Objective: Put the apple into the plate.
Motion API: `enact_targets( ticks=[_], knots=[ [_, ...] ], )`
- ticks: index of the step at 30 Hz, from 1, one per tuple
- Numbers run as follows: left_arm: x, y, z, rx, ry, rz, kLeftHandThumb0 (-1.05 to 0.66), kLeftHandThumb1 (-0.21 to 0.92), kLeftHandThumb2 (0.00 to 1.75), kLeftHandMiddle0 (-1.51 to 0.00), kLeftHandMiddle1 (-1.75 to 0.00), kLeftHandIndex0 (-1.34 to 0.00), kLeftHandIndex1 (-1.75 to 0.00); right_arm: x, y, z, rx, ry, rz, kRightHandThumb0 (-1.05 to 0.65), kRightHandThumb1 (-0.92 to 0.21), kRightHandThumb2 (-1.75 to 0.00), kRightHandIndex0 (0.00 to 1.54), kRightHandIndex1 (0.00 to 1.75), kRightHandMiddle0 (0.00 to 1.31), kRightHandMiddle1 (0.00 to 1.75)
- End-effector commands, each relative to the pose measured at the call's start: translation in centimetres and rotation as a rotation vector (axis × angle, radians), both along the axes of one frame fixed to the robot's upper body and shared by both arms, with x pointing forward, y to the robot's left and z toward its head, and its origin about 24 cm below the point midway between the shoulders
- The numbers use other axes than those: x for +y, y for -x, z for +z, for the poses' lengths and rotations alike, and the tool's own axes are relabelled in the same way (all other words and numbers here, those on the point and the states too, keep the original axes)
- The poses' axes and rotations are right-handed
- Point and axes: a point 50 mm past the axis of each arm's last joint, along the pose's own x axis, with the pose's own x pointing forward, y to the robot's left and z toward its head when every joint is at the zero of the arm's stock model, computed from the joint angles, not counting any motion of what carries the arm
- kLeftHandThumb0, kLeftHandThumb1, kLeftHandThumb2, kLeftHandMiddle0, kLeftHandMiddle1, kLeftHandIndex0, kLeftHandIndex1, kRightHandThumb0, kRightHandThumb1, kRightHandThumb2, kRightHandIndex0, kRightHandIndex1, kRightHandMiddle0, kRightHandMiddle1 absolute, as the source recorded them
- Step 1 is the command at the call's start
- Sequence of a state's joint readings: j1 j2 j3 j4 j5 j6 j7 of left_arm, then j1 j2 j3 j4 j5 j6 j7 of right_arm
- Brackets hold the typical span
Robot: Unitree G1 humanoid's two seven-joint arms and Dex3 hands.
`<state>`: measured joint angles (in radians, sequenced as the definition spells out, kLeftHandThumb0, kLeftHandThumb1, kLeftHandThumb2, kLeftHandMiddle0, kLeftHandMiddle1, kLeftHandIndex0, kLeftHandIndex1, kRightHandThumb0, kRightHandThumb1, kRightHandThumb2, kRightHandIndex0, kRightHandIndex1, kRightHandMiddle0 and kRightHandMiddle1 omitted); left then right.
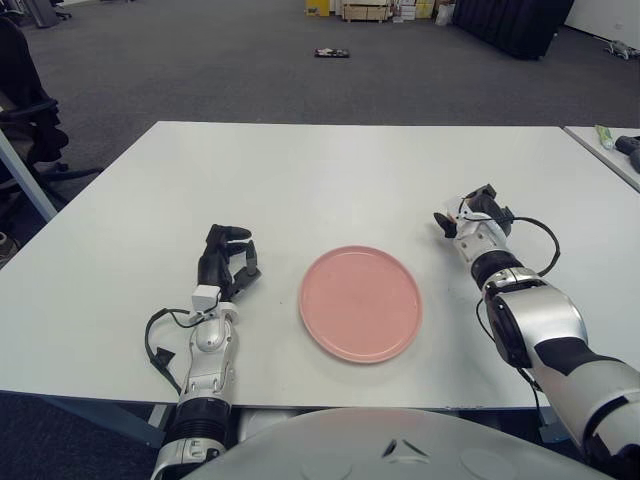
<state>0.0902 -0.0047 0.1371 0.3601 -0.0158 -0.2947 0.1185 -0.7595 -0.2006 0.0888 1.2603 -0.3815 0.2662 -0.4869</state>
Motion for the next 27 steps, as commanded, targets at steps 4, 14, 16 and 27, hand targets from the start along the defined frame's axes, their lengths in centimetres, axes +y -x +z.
enact_targets(
  ticks=[4,14,16,27],
  knots=[
    [0.32,1.07,-1.59,0.09,0.011,0.02,-0.4,0.6,0.96,-0.62,-1.75,-0.39,-1.75,-0.45,2.78,-3.3,0.109,-0.046,-0.07,-0.02,-0.33,-1.25,0.41,1.75,0.63,1.59],
    [0.26,0.98,-1.48,0.081,0.009,0.014,-0.4,0.61,0.96,-0.62,-1.75,-0.39,-1.75,-0.42,2.65,-3.12,-0.008,-0.125,-0.105,-0.01,-0.16,-1.48,0.66,1.72,0.59,1.71],
    [0.28,0.98,-1.49,0.08,0.005,0.013,-0.4,0.61,0.96,-0.62,-1.75,-0.39,-1.75,-0.45,2.62,-3.09,-0.025,-0.146,-0.114,-0.01,-0.13,-1.51,0.7,1.7,0.59,1.73],
    [0.26,0.97,-1.6,0.081,0.027,0.025,-0.4,0.6,0.97,-0.61,-1.75,-0.4,-1.75,-0.95,2.75,-2.98,-0.109,-0.166,-0.114,-0.01,0.0,-1.63,0.87,1.6,0.65,1.75]
  ],
)
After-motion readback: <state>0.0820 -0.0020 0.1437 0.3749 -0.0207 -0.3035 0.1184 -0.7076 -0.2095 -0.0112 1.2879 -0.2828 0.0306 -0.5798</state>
